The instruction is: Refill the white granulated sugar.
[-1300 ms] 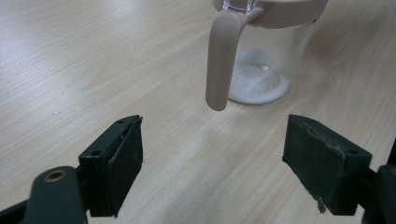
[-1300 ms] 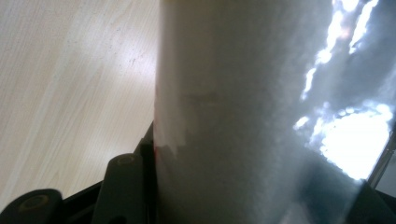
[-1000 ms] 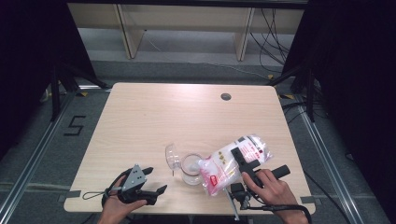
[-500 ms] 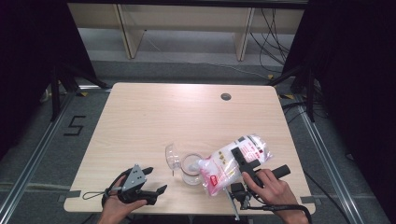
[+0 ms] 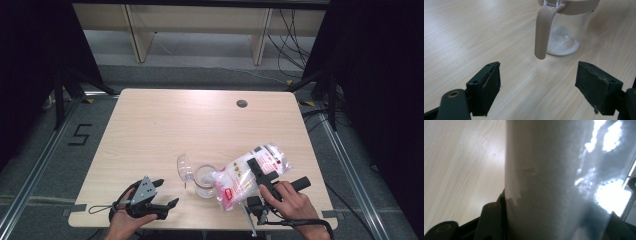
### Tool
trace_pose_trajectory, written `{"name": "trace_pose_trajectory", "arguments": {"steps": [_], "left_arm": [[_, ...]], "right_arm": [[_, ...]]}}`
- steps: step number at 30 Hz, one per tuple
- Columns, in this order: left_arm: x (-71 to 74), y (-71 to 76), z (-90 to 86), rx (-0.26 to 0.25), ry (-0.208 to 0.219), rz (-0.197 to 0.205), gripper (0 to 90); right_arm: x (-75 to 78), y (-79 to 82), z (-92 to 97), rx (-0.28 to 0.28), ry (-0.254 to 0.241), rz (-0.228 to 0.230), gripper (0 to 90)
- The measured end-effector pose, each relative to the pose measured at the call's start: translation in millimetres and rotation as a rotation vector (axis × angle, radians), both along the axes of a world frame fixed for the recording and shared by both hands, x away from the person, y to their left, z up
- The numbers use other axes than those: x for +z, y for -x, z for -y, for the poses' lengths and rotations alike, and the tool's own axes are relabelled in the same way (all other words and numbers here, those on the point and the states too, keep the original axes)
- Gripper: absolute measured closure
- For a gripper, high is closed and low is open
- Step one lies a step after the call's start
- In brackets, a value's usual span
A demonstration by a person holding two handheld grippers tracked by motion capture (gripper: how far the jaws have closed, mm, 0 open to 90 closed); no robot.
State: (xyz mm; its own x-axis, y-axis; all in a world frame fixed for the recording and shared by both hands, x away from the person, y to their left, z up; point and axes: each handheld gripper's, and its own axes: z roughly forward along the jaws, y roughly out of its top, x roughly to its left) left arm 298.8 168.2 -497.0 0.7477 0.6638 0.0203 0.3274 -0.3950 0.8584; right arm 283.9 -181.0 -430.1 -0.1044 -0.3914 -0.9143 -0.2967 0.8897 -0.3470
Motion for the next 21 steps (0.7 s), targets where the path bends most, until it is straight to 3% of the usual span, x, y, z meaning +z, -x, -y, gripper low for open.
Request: {"name": "trace_pose_trajectory", "arguments": {"steps": [8, 10, 13, 21], "left_arm": [[-0.2, 0.1, 0.4, 0.0, 0.007, -0.003, 19.6], [-0.4, -0.1, 0.8, 0.002, 0.009, -0.003, 19.6], [-0.2, 0.1, 0.6, -0.001, 0.006, 0.0, 19.6], [-0.9, 0.1, 1.5, 0.004, 0.018, -0.004, 19.6]], "right_arm": [[-0.4, 0.0, 0.7, -0.011, -0.013, -0.01, 51.5], [2.1, -0.8, 0.1, 0.01, 0.014, 0.002, 51.6], [-0.1, 0.1, 1.9, -0.017, -0.022, -0.004, 51.7], [1.6, -0.9, 1.9, -0.01, 0.0, 0.0, 51.9]]}}
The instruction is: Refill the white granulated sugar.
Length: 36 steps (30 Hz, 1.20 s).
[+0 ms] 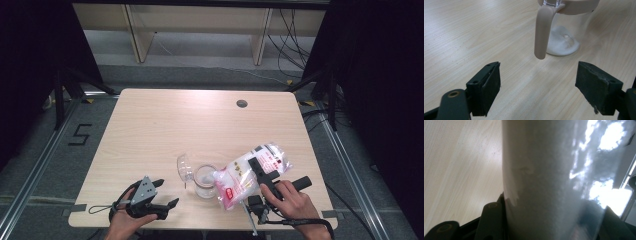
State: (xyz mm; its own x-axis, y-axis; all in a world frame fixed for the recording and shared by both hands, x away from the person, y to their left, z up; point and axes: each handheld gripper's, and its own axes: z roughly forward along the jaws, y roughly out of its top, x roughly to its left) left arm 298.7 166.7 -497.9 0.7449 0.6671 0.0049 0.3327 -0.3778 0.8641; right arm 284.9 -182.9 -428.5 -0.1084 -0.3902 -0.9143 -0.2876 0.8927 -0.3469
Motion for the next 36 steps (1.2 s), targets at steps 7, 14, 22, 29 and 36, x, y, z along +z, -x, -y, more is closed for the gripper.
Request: {"name": "trace_pose_trajectory", "arguments": {"steps": [7, 14, 22, 29, 36], "left_arm": [[0.6, 0.2, -0.6, -0.006, -0.01, 0.001, 19.6], [1.3, 0.1, -1.3, -0.004, -0.014, 0.004, 19.6], [1.1, -0.1, -1.3, -0.008, -0.013, 0.002, 19.6], [0.9, 0.2, -0.5, -0.006, -0.007, 0.001, 19.6], [0.7, -0.1, -0.6, -0.006, -0.009, 0.0, 19.6]], "right_arm": [[0.1, -0.3, -0.2, 0.004, 0.004, -0.001, 52.1], [0.3, 0.9, -0.1, -0.007, 0.0, 0.005, 52.4], [0.5, 0.9, 0.4, -0.005, -0.016, -0.002, 53.1], [-0.1, 0.7, 1.2, -0.005, -0.034, -0.007, 53.8], [-0.6, -1.6, 2.0, 0.033, -0.048, -0.001, 54.3]]}}
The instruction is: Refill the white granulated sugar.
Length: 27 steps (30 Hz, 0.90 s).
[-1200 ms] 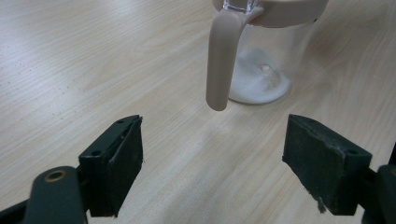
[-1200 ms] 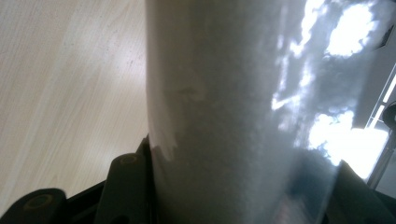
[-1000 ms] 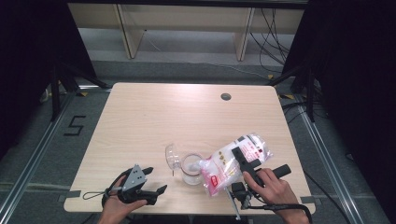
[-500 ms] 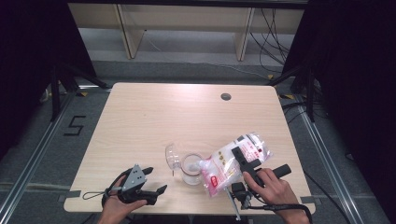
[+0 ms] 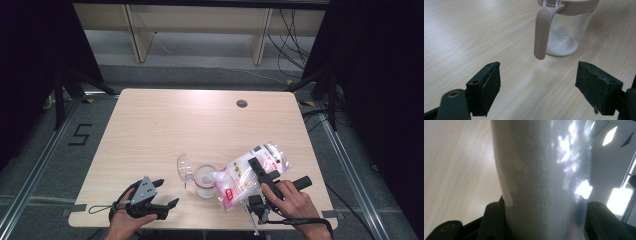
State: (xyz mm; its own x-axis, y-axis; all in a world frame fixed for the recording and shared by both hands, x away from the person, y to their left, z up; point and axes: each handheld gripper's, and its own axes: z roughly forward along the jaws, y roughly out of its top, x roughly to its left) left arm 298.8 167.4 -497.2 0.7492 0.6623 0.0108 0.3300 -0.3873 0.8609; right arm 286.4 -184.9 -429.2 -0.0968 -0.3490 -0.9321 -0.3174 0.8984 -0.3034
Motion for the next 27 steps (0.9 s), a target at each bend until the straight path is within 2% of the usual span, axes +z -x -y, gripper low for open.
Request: {"name": "trace_pose_trajectory", "arguments": {"steps": [3, 5, 7, 8, 16, 19, 22, 23, 27], "left_arm": [[-0.2, -0.2, -0.1, -0.002, -0.002, 0.0, 19.6], [-0.5, -0.2, 0.5, 0.003, 0.009, -0.002, 19.6], [-0.2, -0.1, 0.0, 0.002, 0.001, -0.001, 19.6], [-0.1, -0.1, -0.1, 0.0, -0.002, -0.001, 19.6], [-0.3, -0.2, -0.2, -0.001, -0.003, -0.004, 19.6], [-0.2, -0.5, -0.6, -0.002, -0.005, -0.002, 19.6], [0.0, -0.5, -0.8, -0.004, -0.006, -0.001, 19.6], [-0.1, -0.5, -0.8, -0.003, -0.006, -0.001, 19.6], [-0.4, -0.8, -0.7, -0.003, -0.003, -0.002, 19.6]], "right_arm": [[-1.1, 0.3, 2.2, -0.016, -0.032, -0.02, 54.4], [0.7, 0.5, 2.2, -0.014, -0.022, -0.02, 54.5], [0.4, 0.0, 2.5, -0.003, -0.043, -0.011, 54.6], [2.3, 0.2, 2.5, -0.007, -0.024, -0.018, 54.5], [5.2, 0.4, 1.6, 0.014, -0.018, 0.002, 54.8], [2.3, 1.5, 2.8, -0.007, -0.062, -0.017, 54.8], [3.9, 1.4, 2.1, 0.005, -0.049, -0.008, 54.8], [2.9, 1.5, 2.6, -0.002, -0.063, -0.017, 54.9], [4.2, 1.4, 2.0, 0.004, -0.055, -0.009, 54.9]]}}
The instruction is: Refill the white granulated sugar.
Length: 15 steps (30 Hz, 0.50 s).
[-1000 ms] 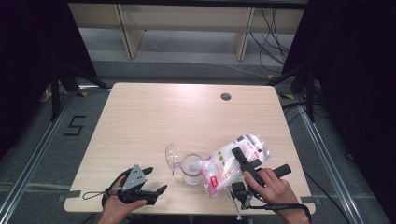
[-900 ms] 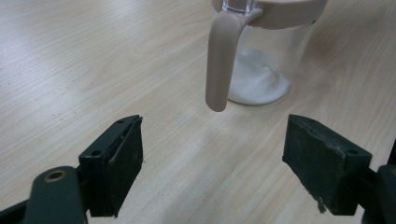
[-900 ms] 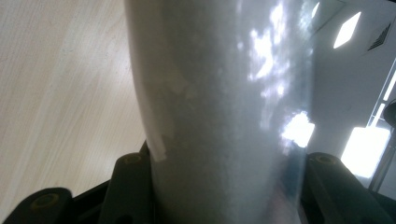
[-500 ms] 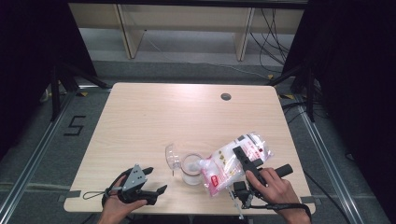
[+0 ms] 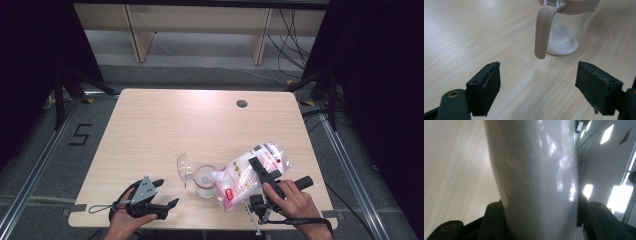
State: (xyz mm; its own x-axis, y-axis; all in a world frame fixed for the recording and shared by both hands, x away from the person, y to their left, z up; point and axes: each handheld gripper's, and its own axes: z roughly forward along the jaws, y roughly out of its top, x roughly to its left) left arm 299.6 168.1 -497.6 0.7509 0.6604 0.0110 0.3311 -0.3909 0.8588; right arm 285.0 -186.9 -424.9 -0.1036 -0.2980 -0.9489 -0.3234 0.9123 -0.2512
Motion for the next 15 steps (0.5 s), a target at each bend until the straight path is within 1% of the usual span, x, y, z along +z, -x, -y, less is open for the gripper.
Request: {"name": "trace_pose_trajectory", "arguments": {"steps": [1, 5, 6, 7, 8, 10, 12, 13, 15], "left_arm": [[0.2, -0.1, -0.2, 0.0, -0.004, 0.001, 19.6], [0.2, 0.1, -0.1, -0.001, 0.001, -0.001, 19.6], [-0.6, 1.4, 1.1, 0.017, 0.023, -0.021, 19.6], [-0.8, 1.5, 1.2, 0.02, 0.029, -0.023, 19.6], [-0.4, 0.8, 0.2, 0.017, 0.017, -0.017, 19.6], [-0.1, -0.2, -0.2, 0.005, 0.013, -0.005, 19.6], [-0.3, -0.2, -0.1, 0.006, 0.014, -0.008, 19.6], [-0.4, -0.2, -0.1, 0.006, 0.014, -0.008, 19.6], [-0.4, -0.2, -0.1, 0.005, 0.014, -0.008, 19.6]], "right_arm": [[0.0, 0.0, 0.0, 0.0, 0.0, 0.001, 54.9], [0.7, 0.4, -0.5, -0.005, 0.008, -0.006, 55.0], [0.4, 0.4, -0.5, -0.007, 0.004, -0.007, 55.0], [-0.4, -0.1, -0.1, 0.003, -0.004, -0.001, 55.0], [-0.2, -0.3, -0.2, 0.004, -0.004, 0.0, 55.0], [-1.6, -0.1, 0.6, -0.007, -0.016, -0.006, 55.1], [-1.2, -0.3, 0.6, -0.004, -0.017, -0.005, 55.1], [0.1, -1.2, 0.1, 0.012, -0.005, 0.003, 55.1], [1.4, -0.8, 0.1, 0.009, 0.0, 0.006, 55.1]]}}
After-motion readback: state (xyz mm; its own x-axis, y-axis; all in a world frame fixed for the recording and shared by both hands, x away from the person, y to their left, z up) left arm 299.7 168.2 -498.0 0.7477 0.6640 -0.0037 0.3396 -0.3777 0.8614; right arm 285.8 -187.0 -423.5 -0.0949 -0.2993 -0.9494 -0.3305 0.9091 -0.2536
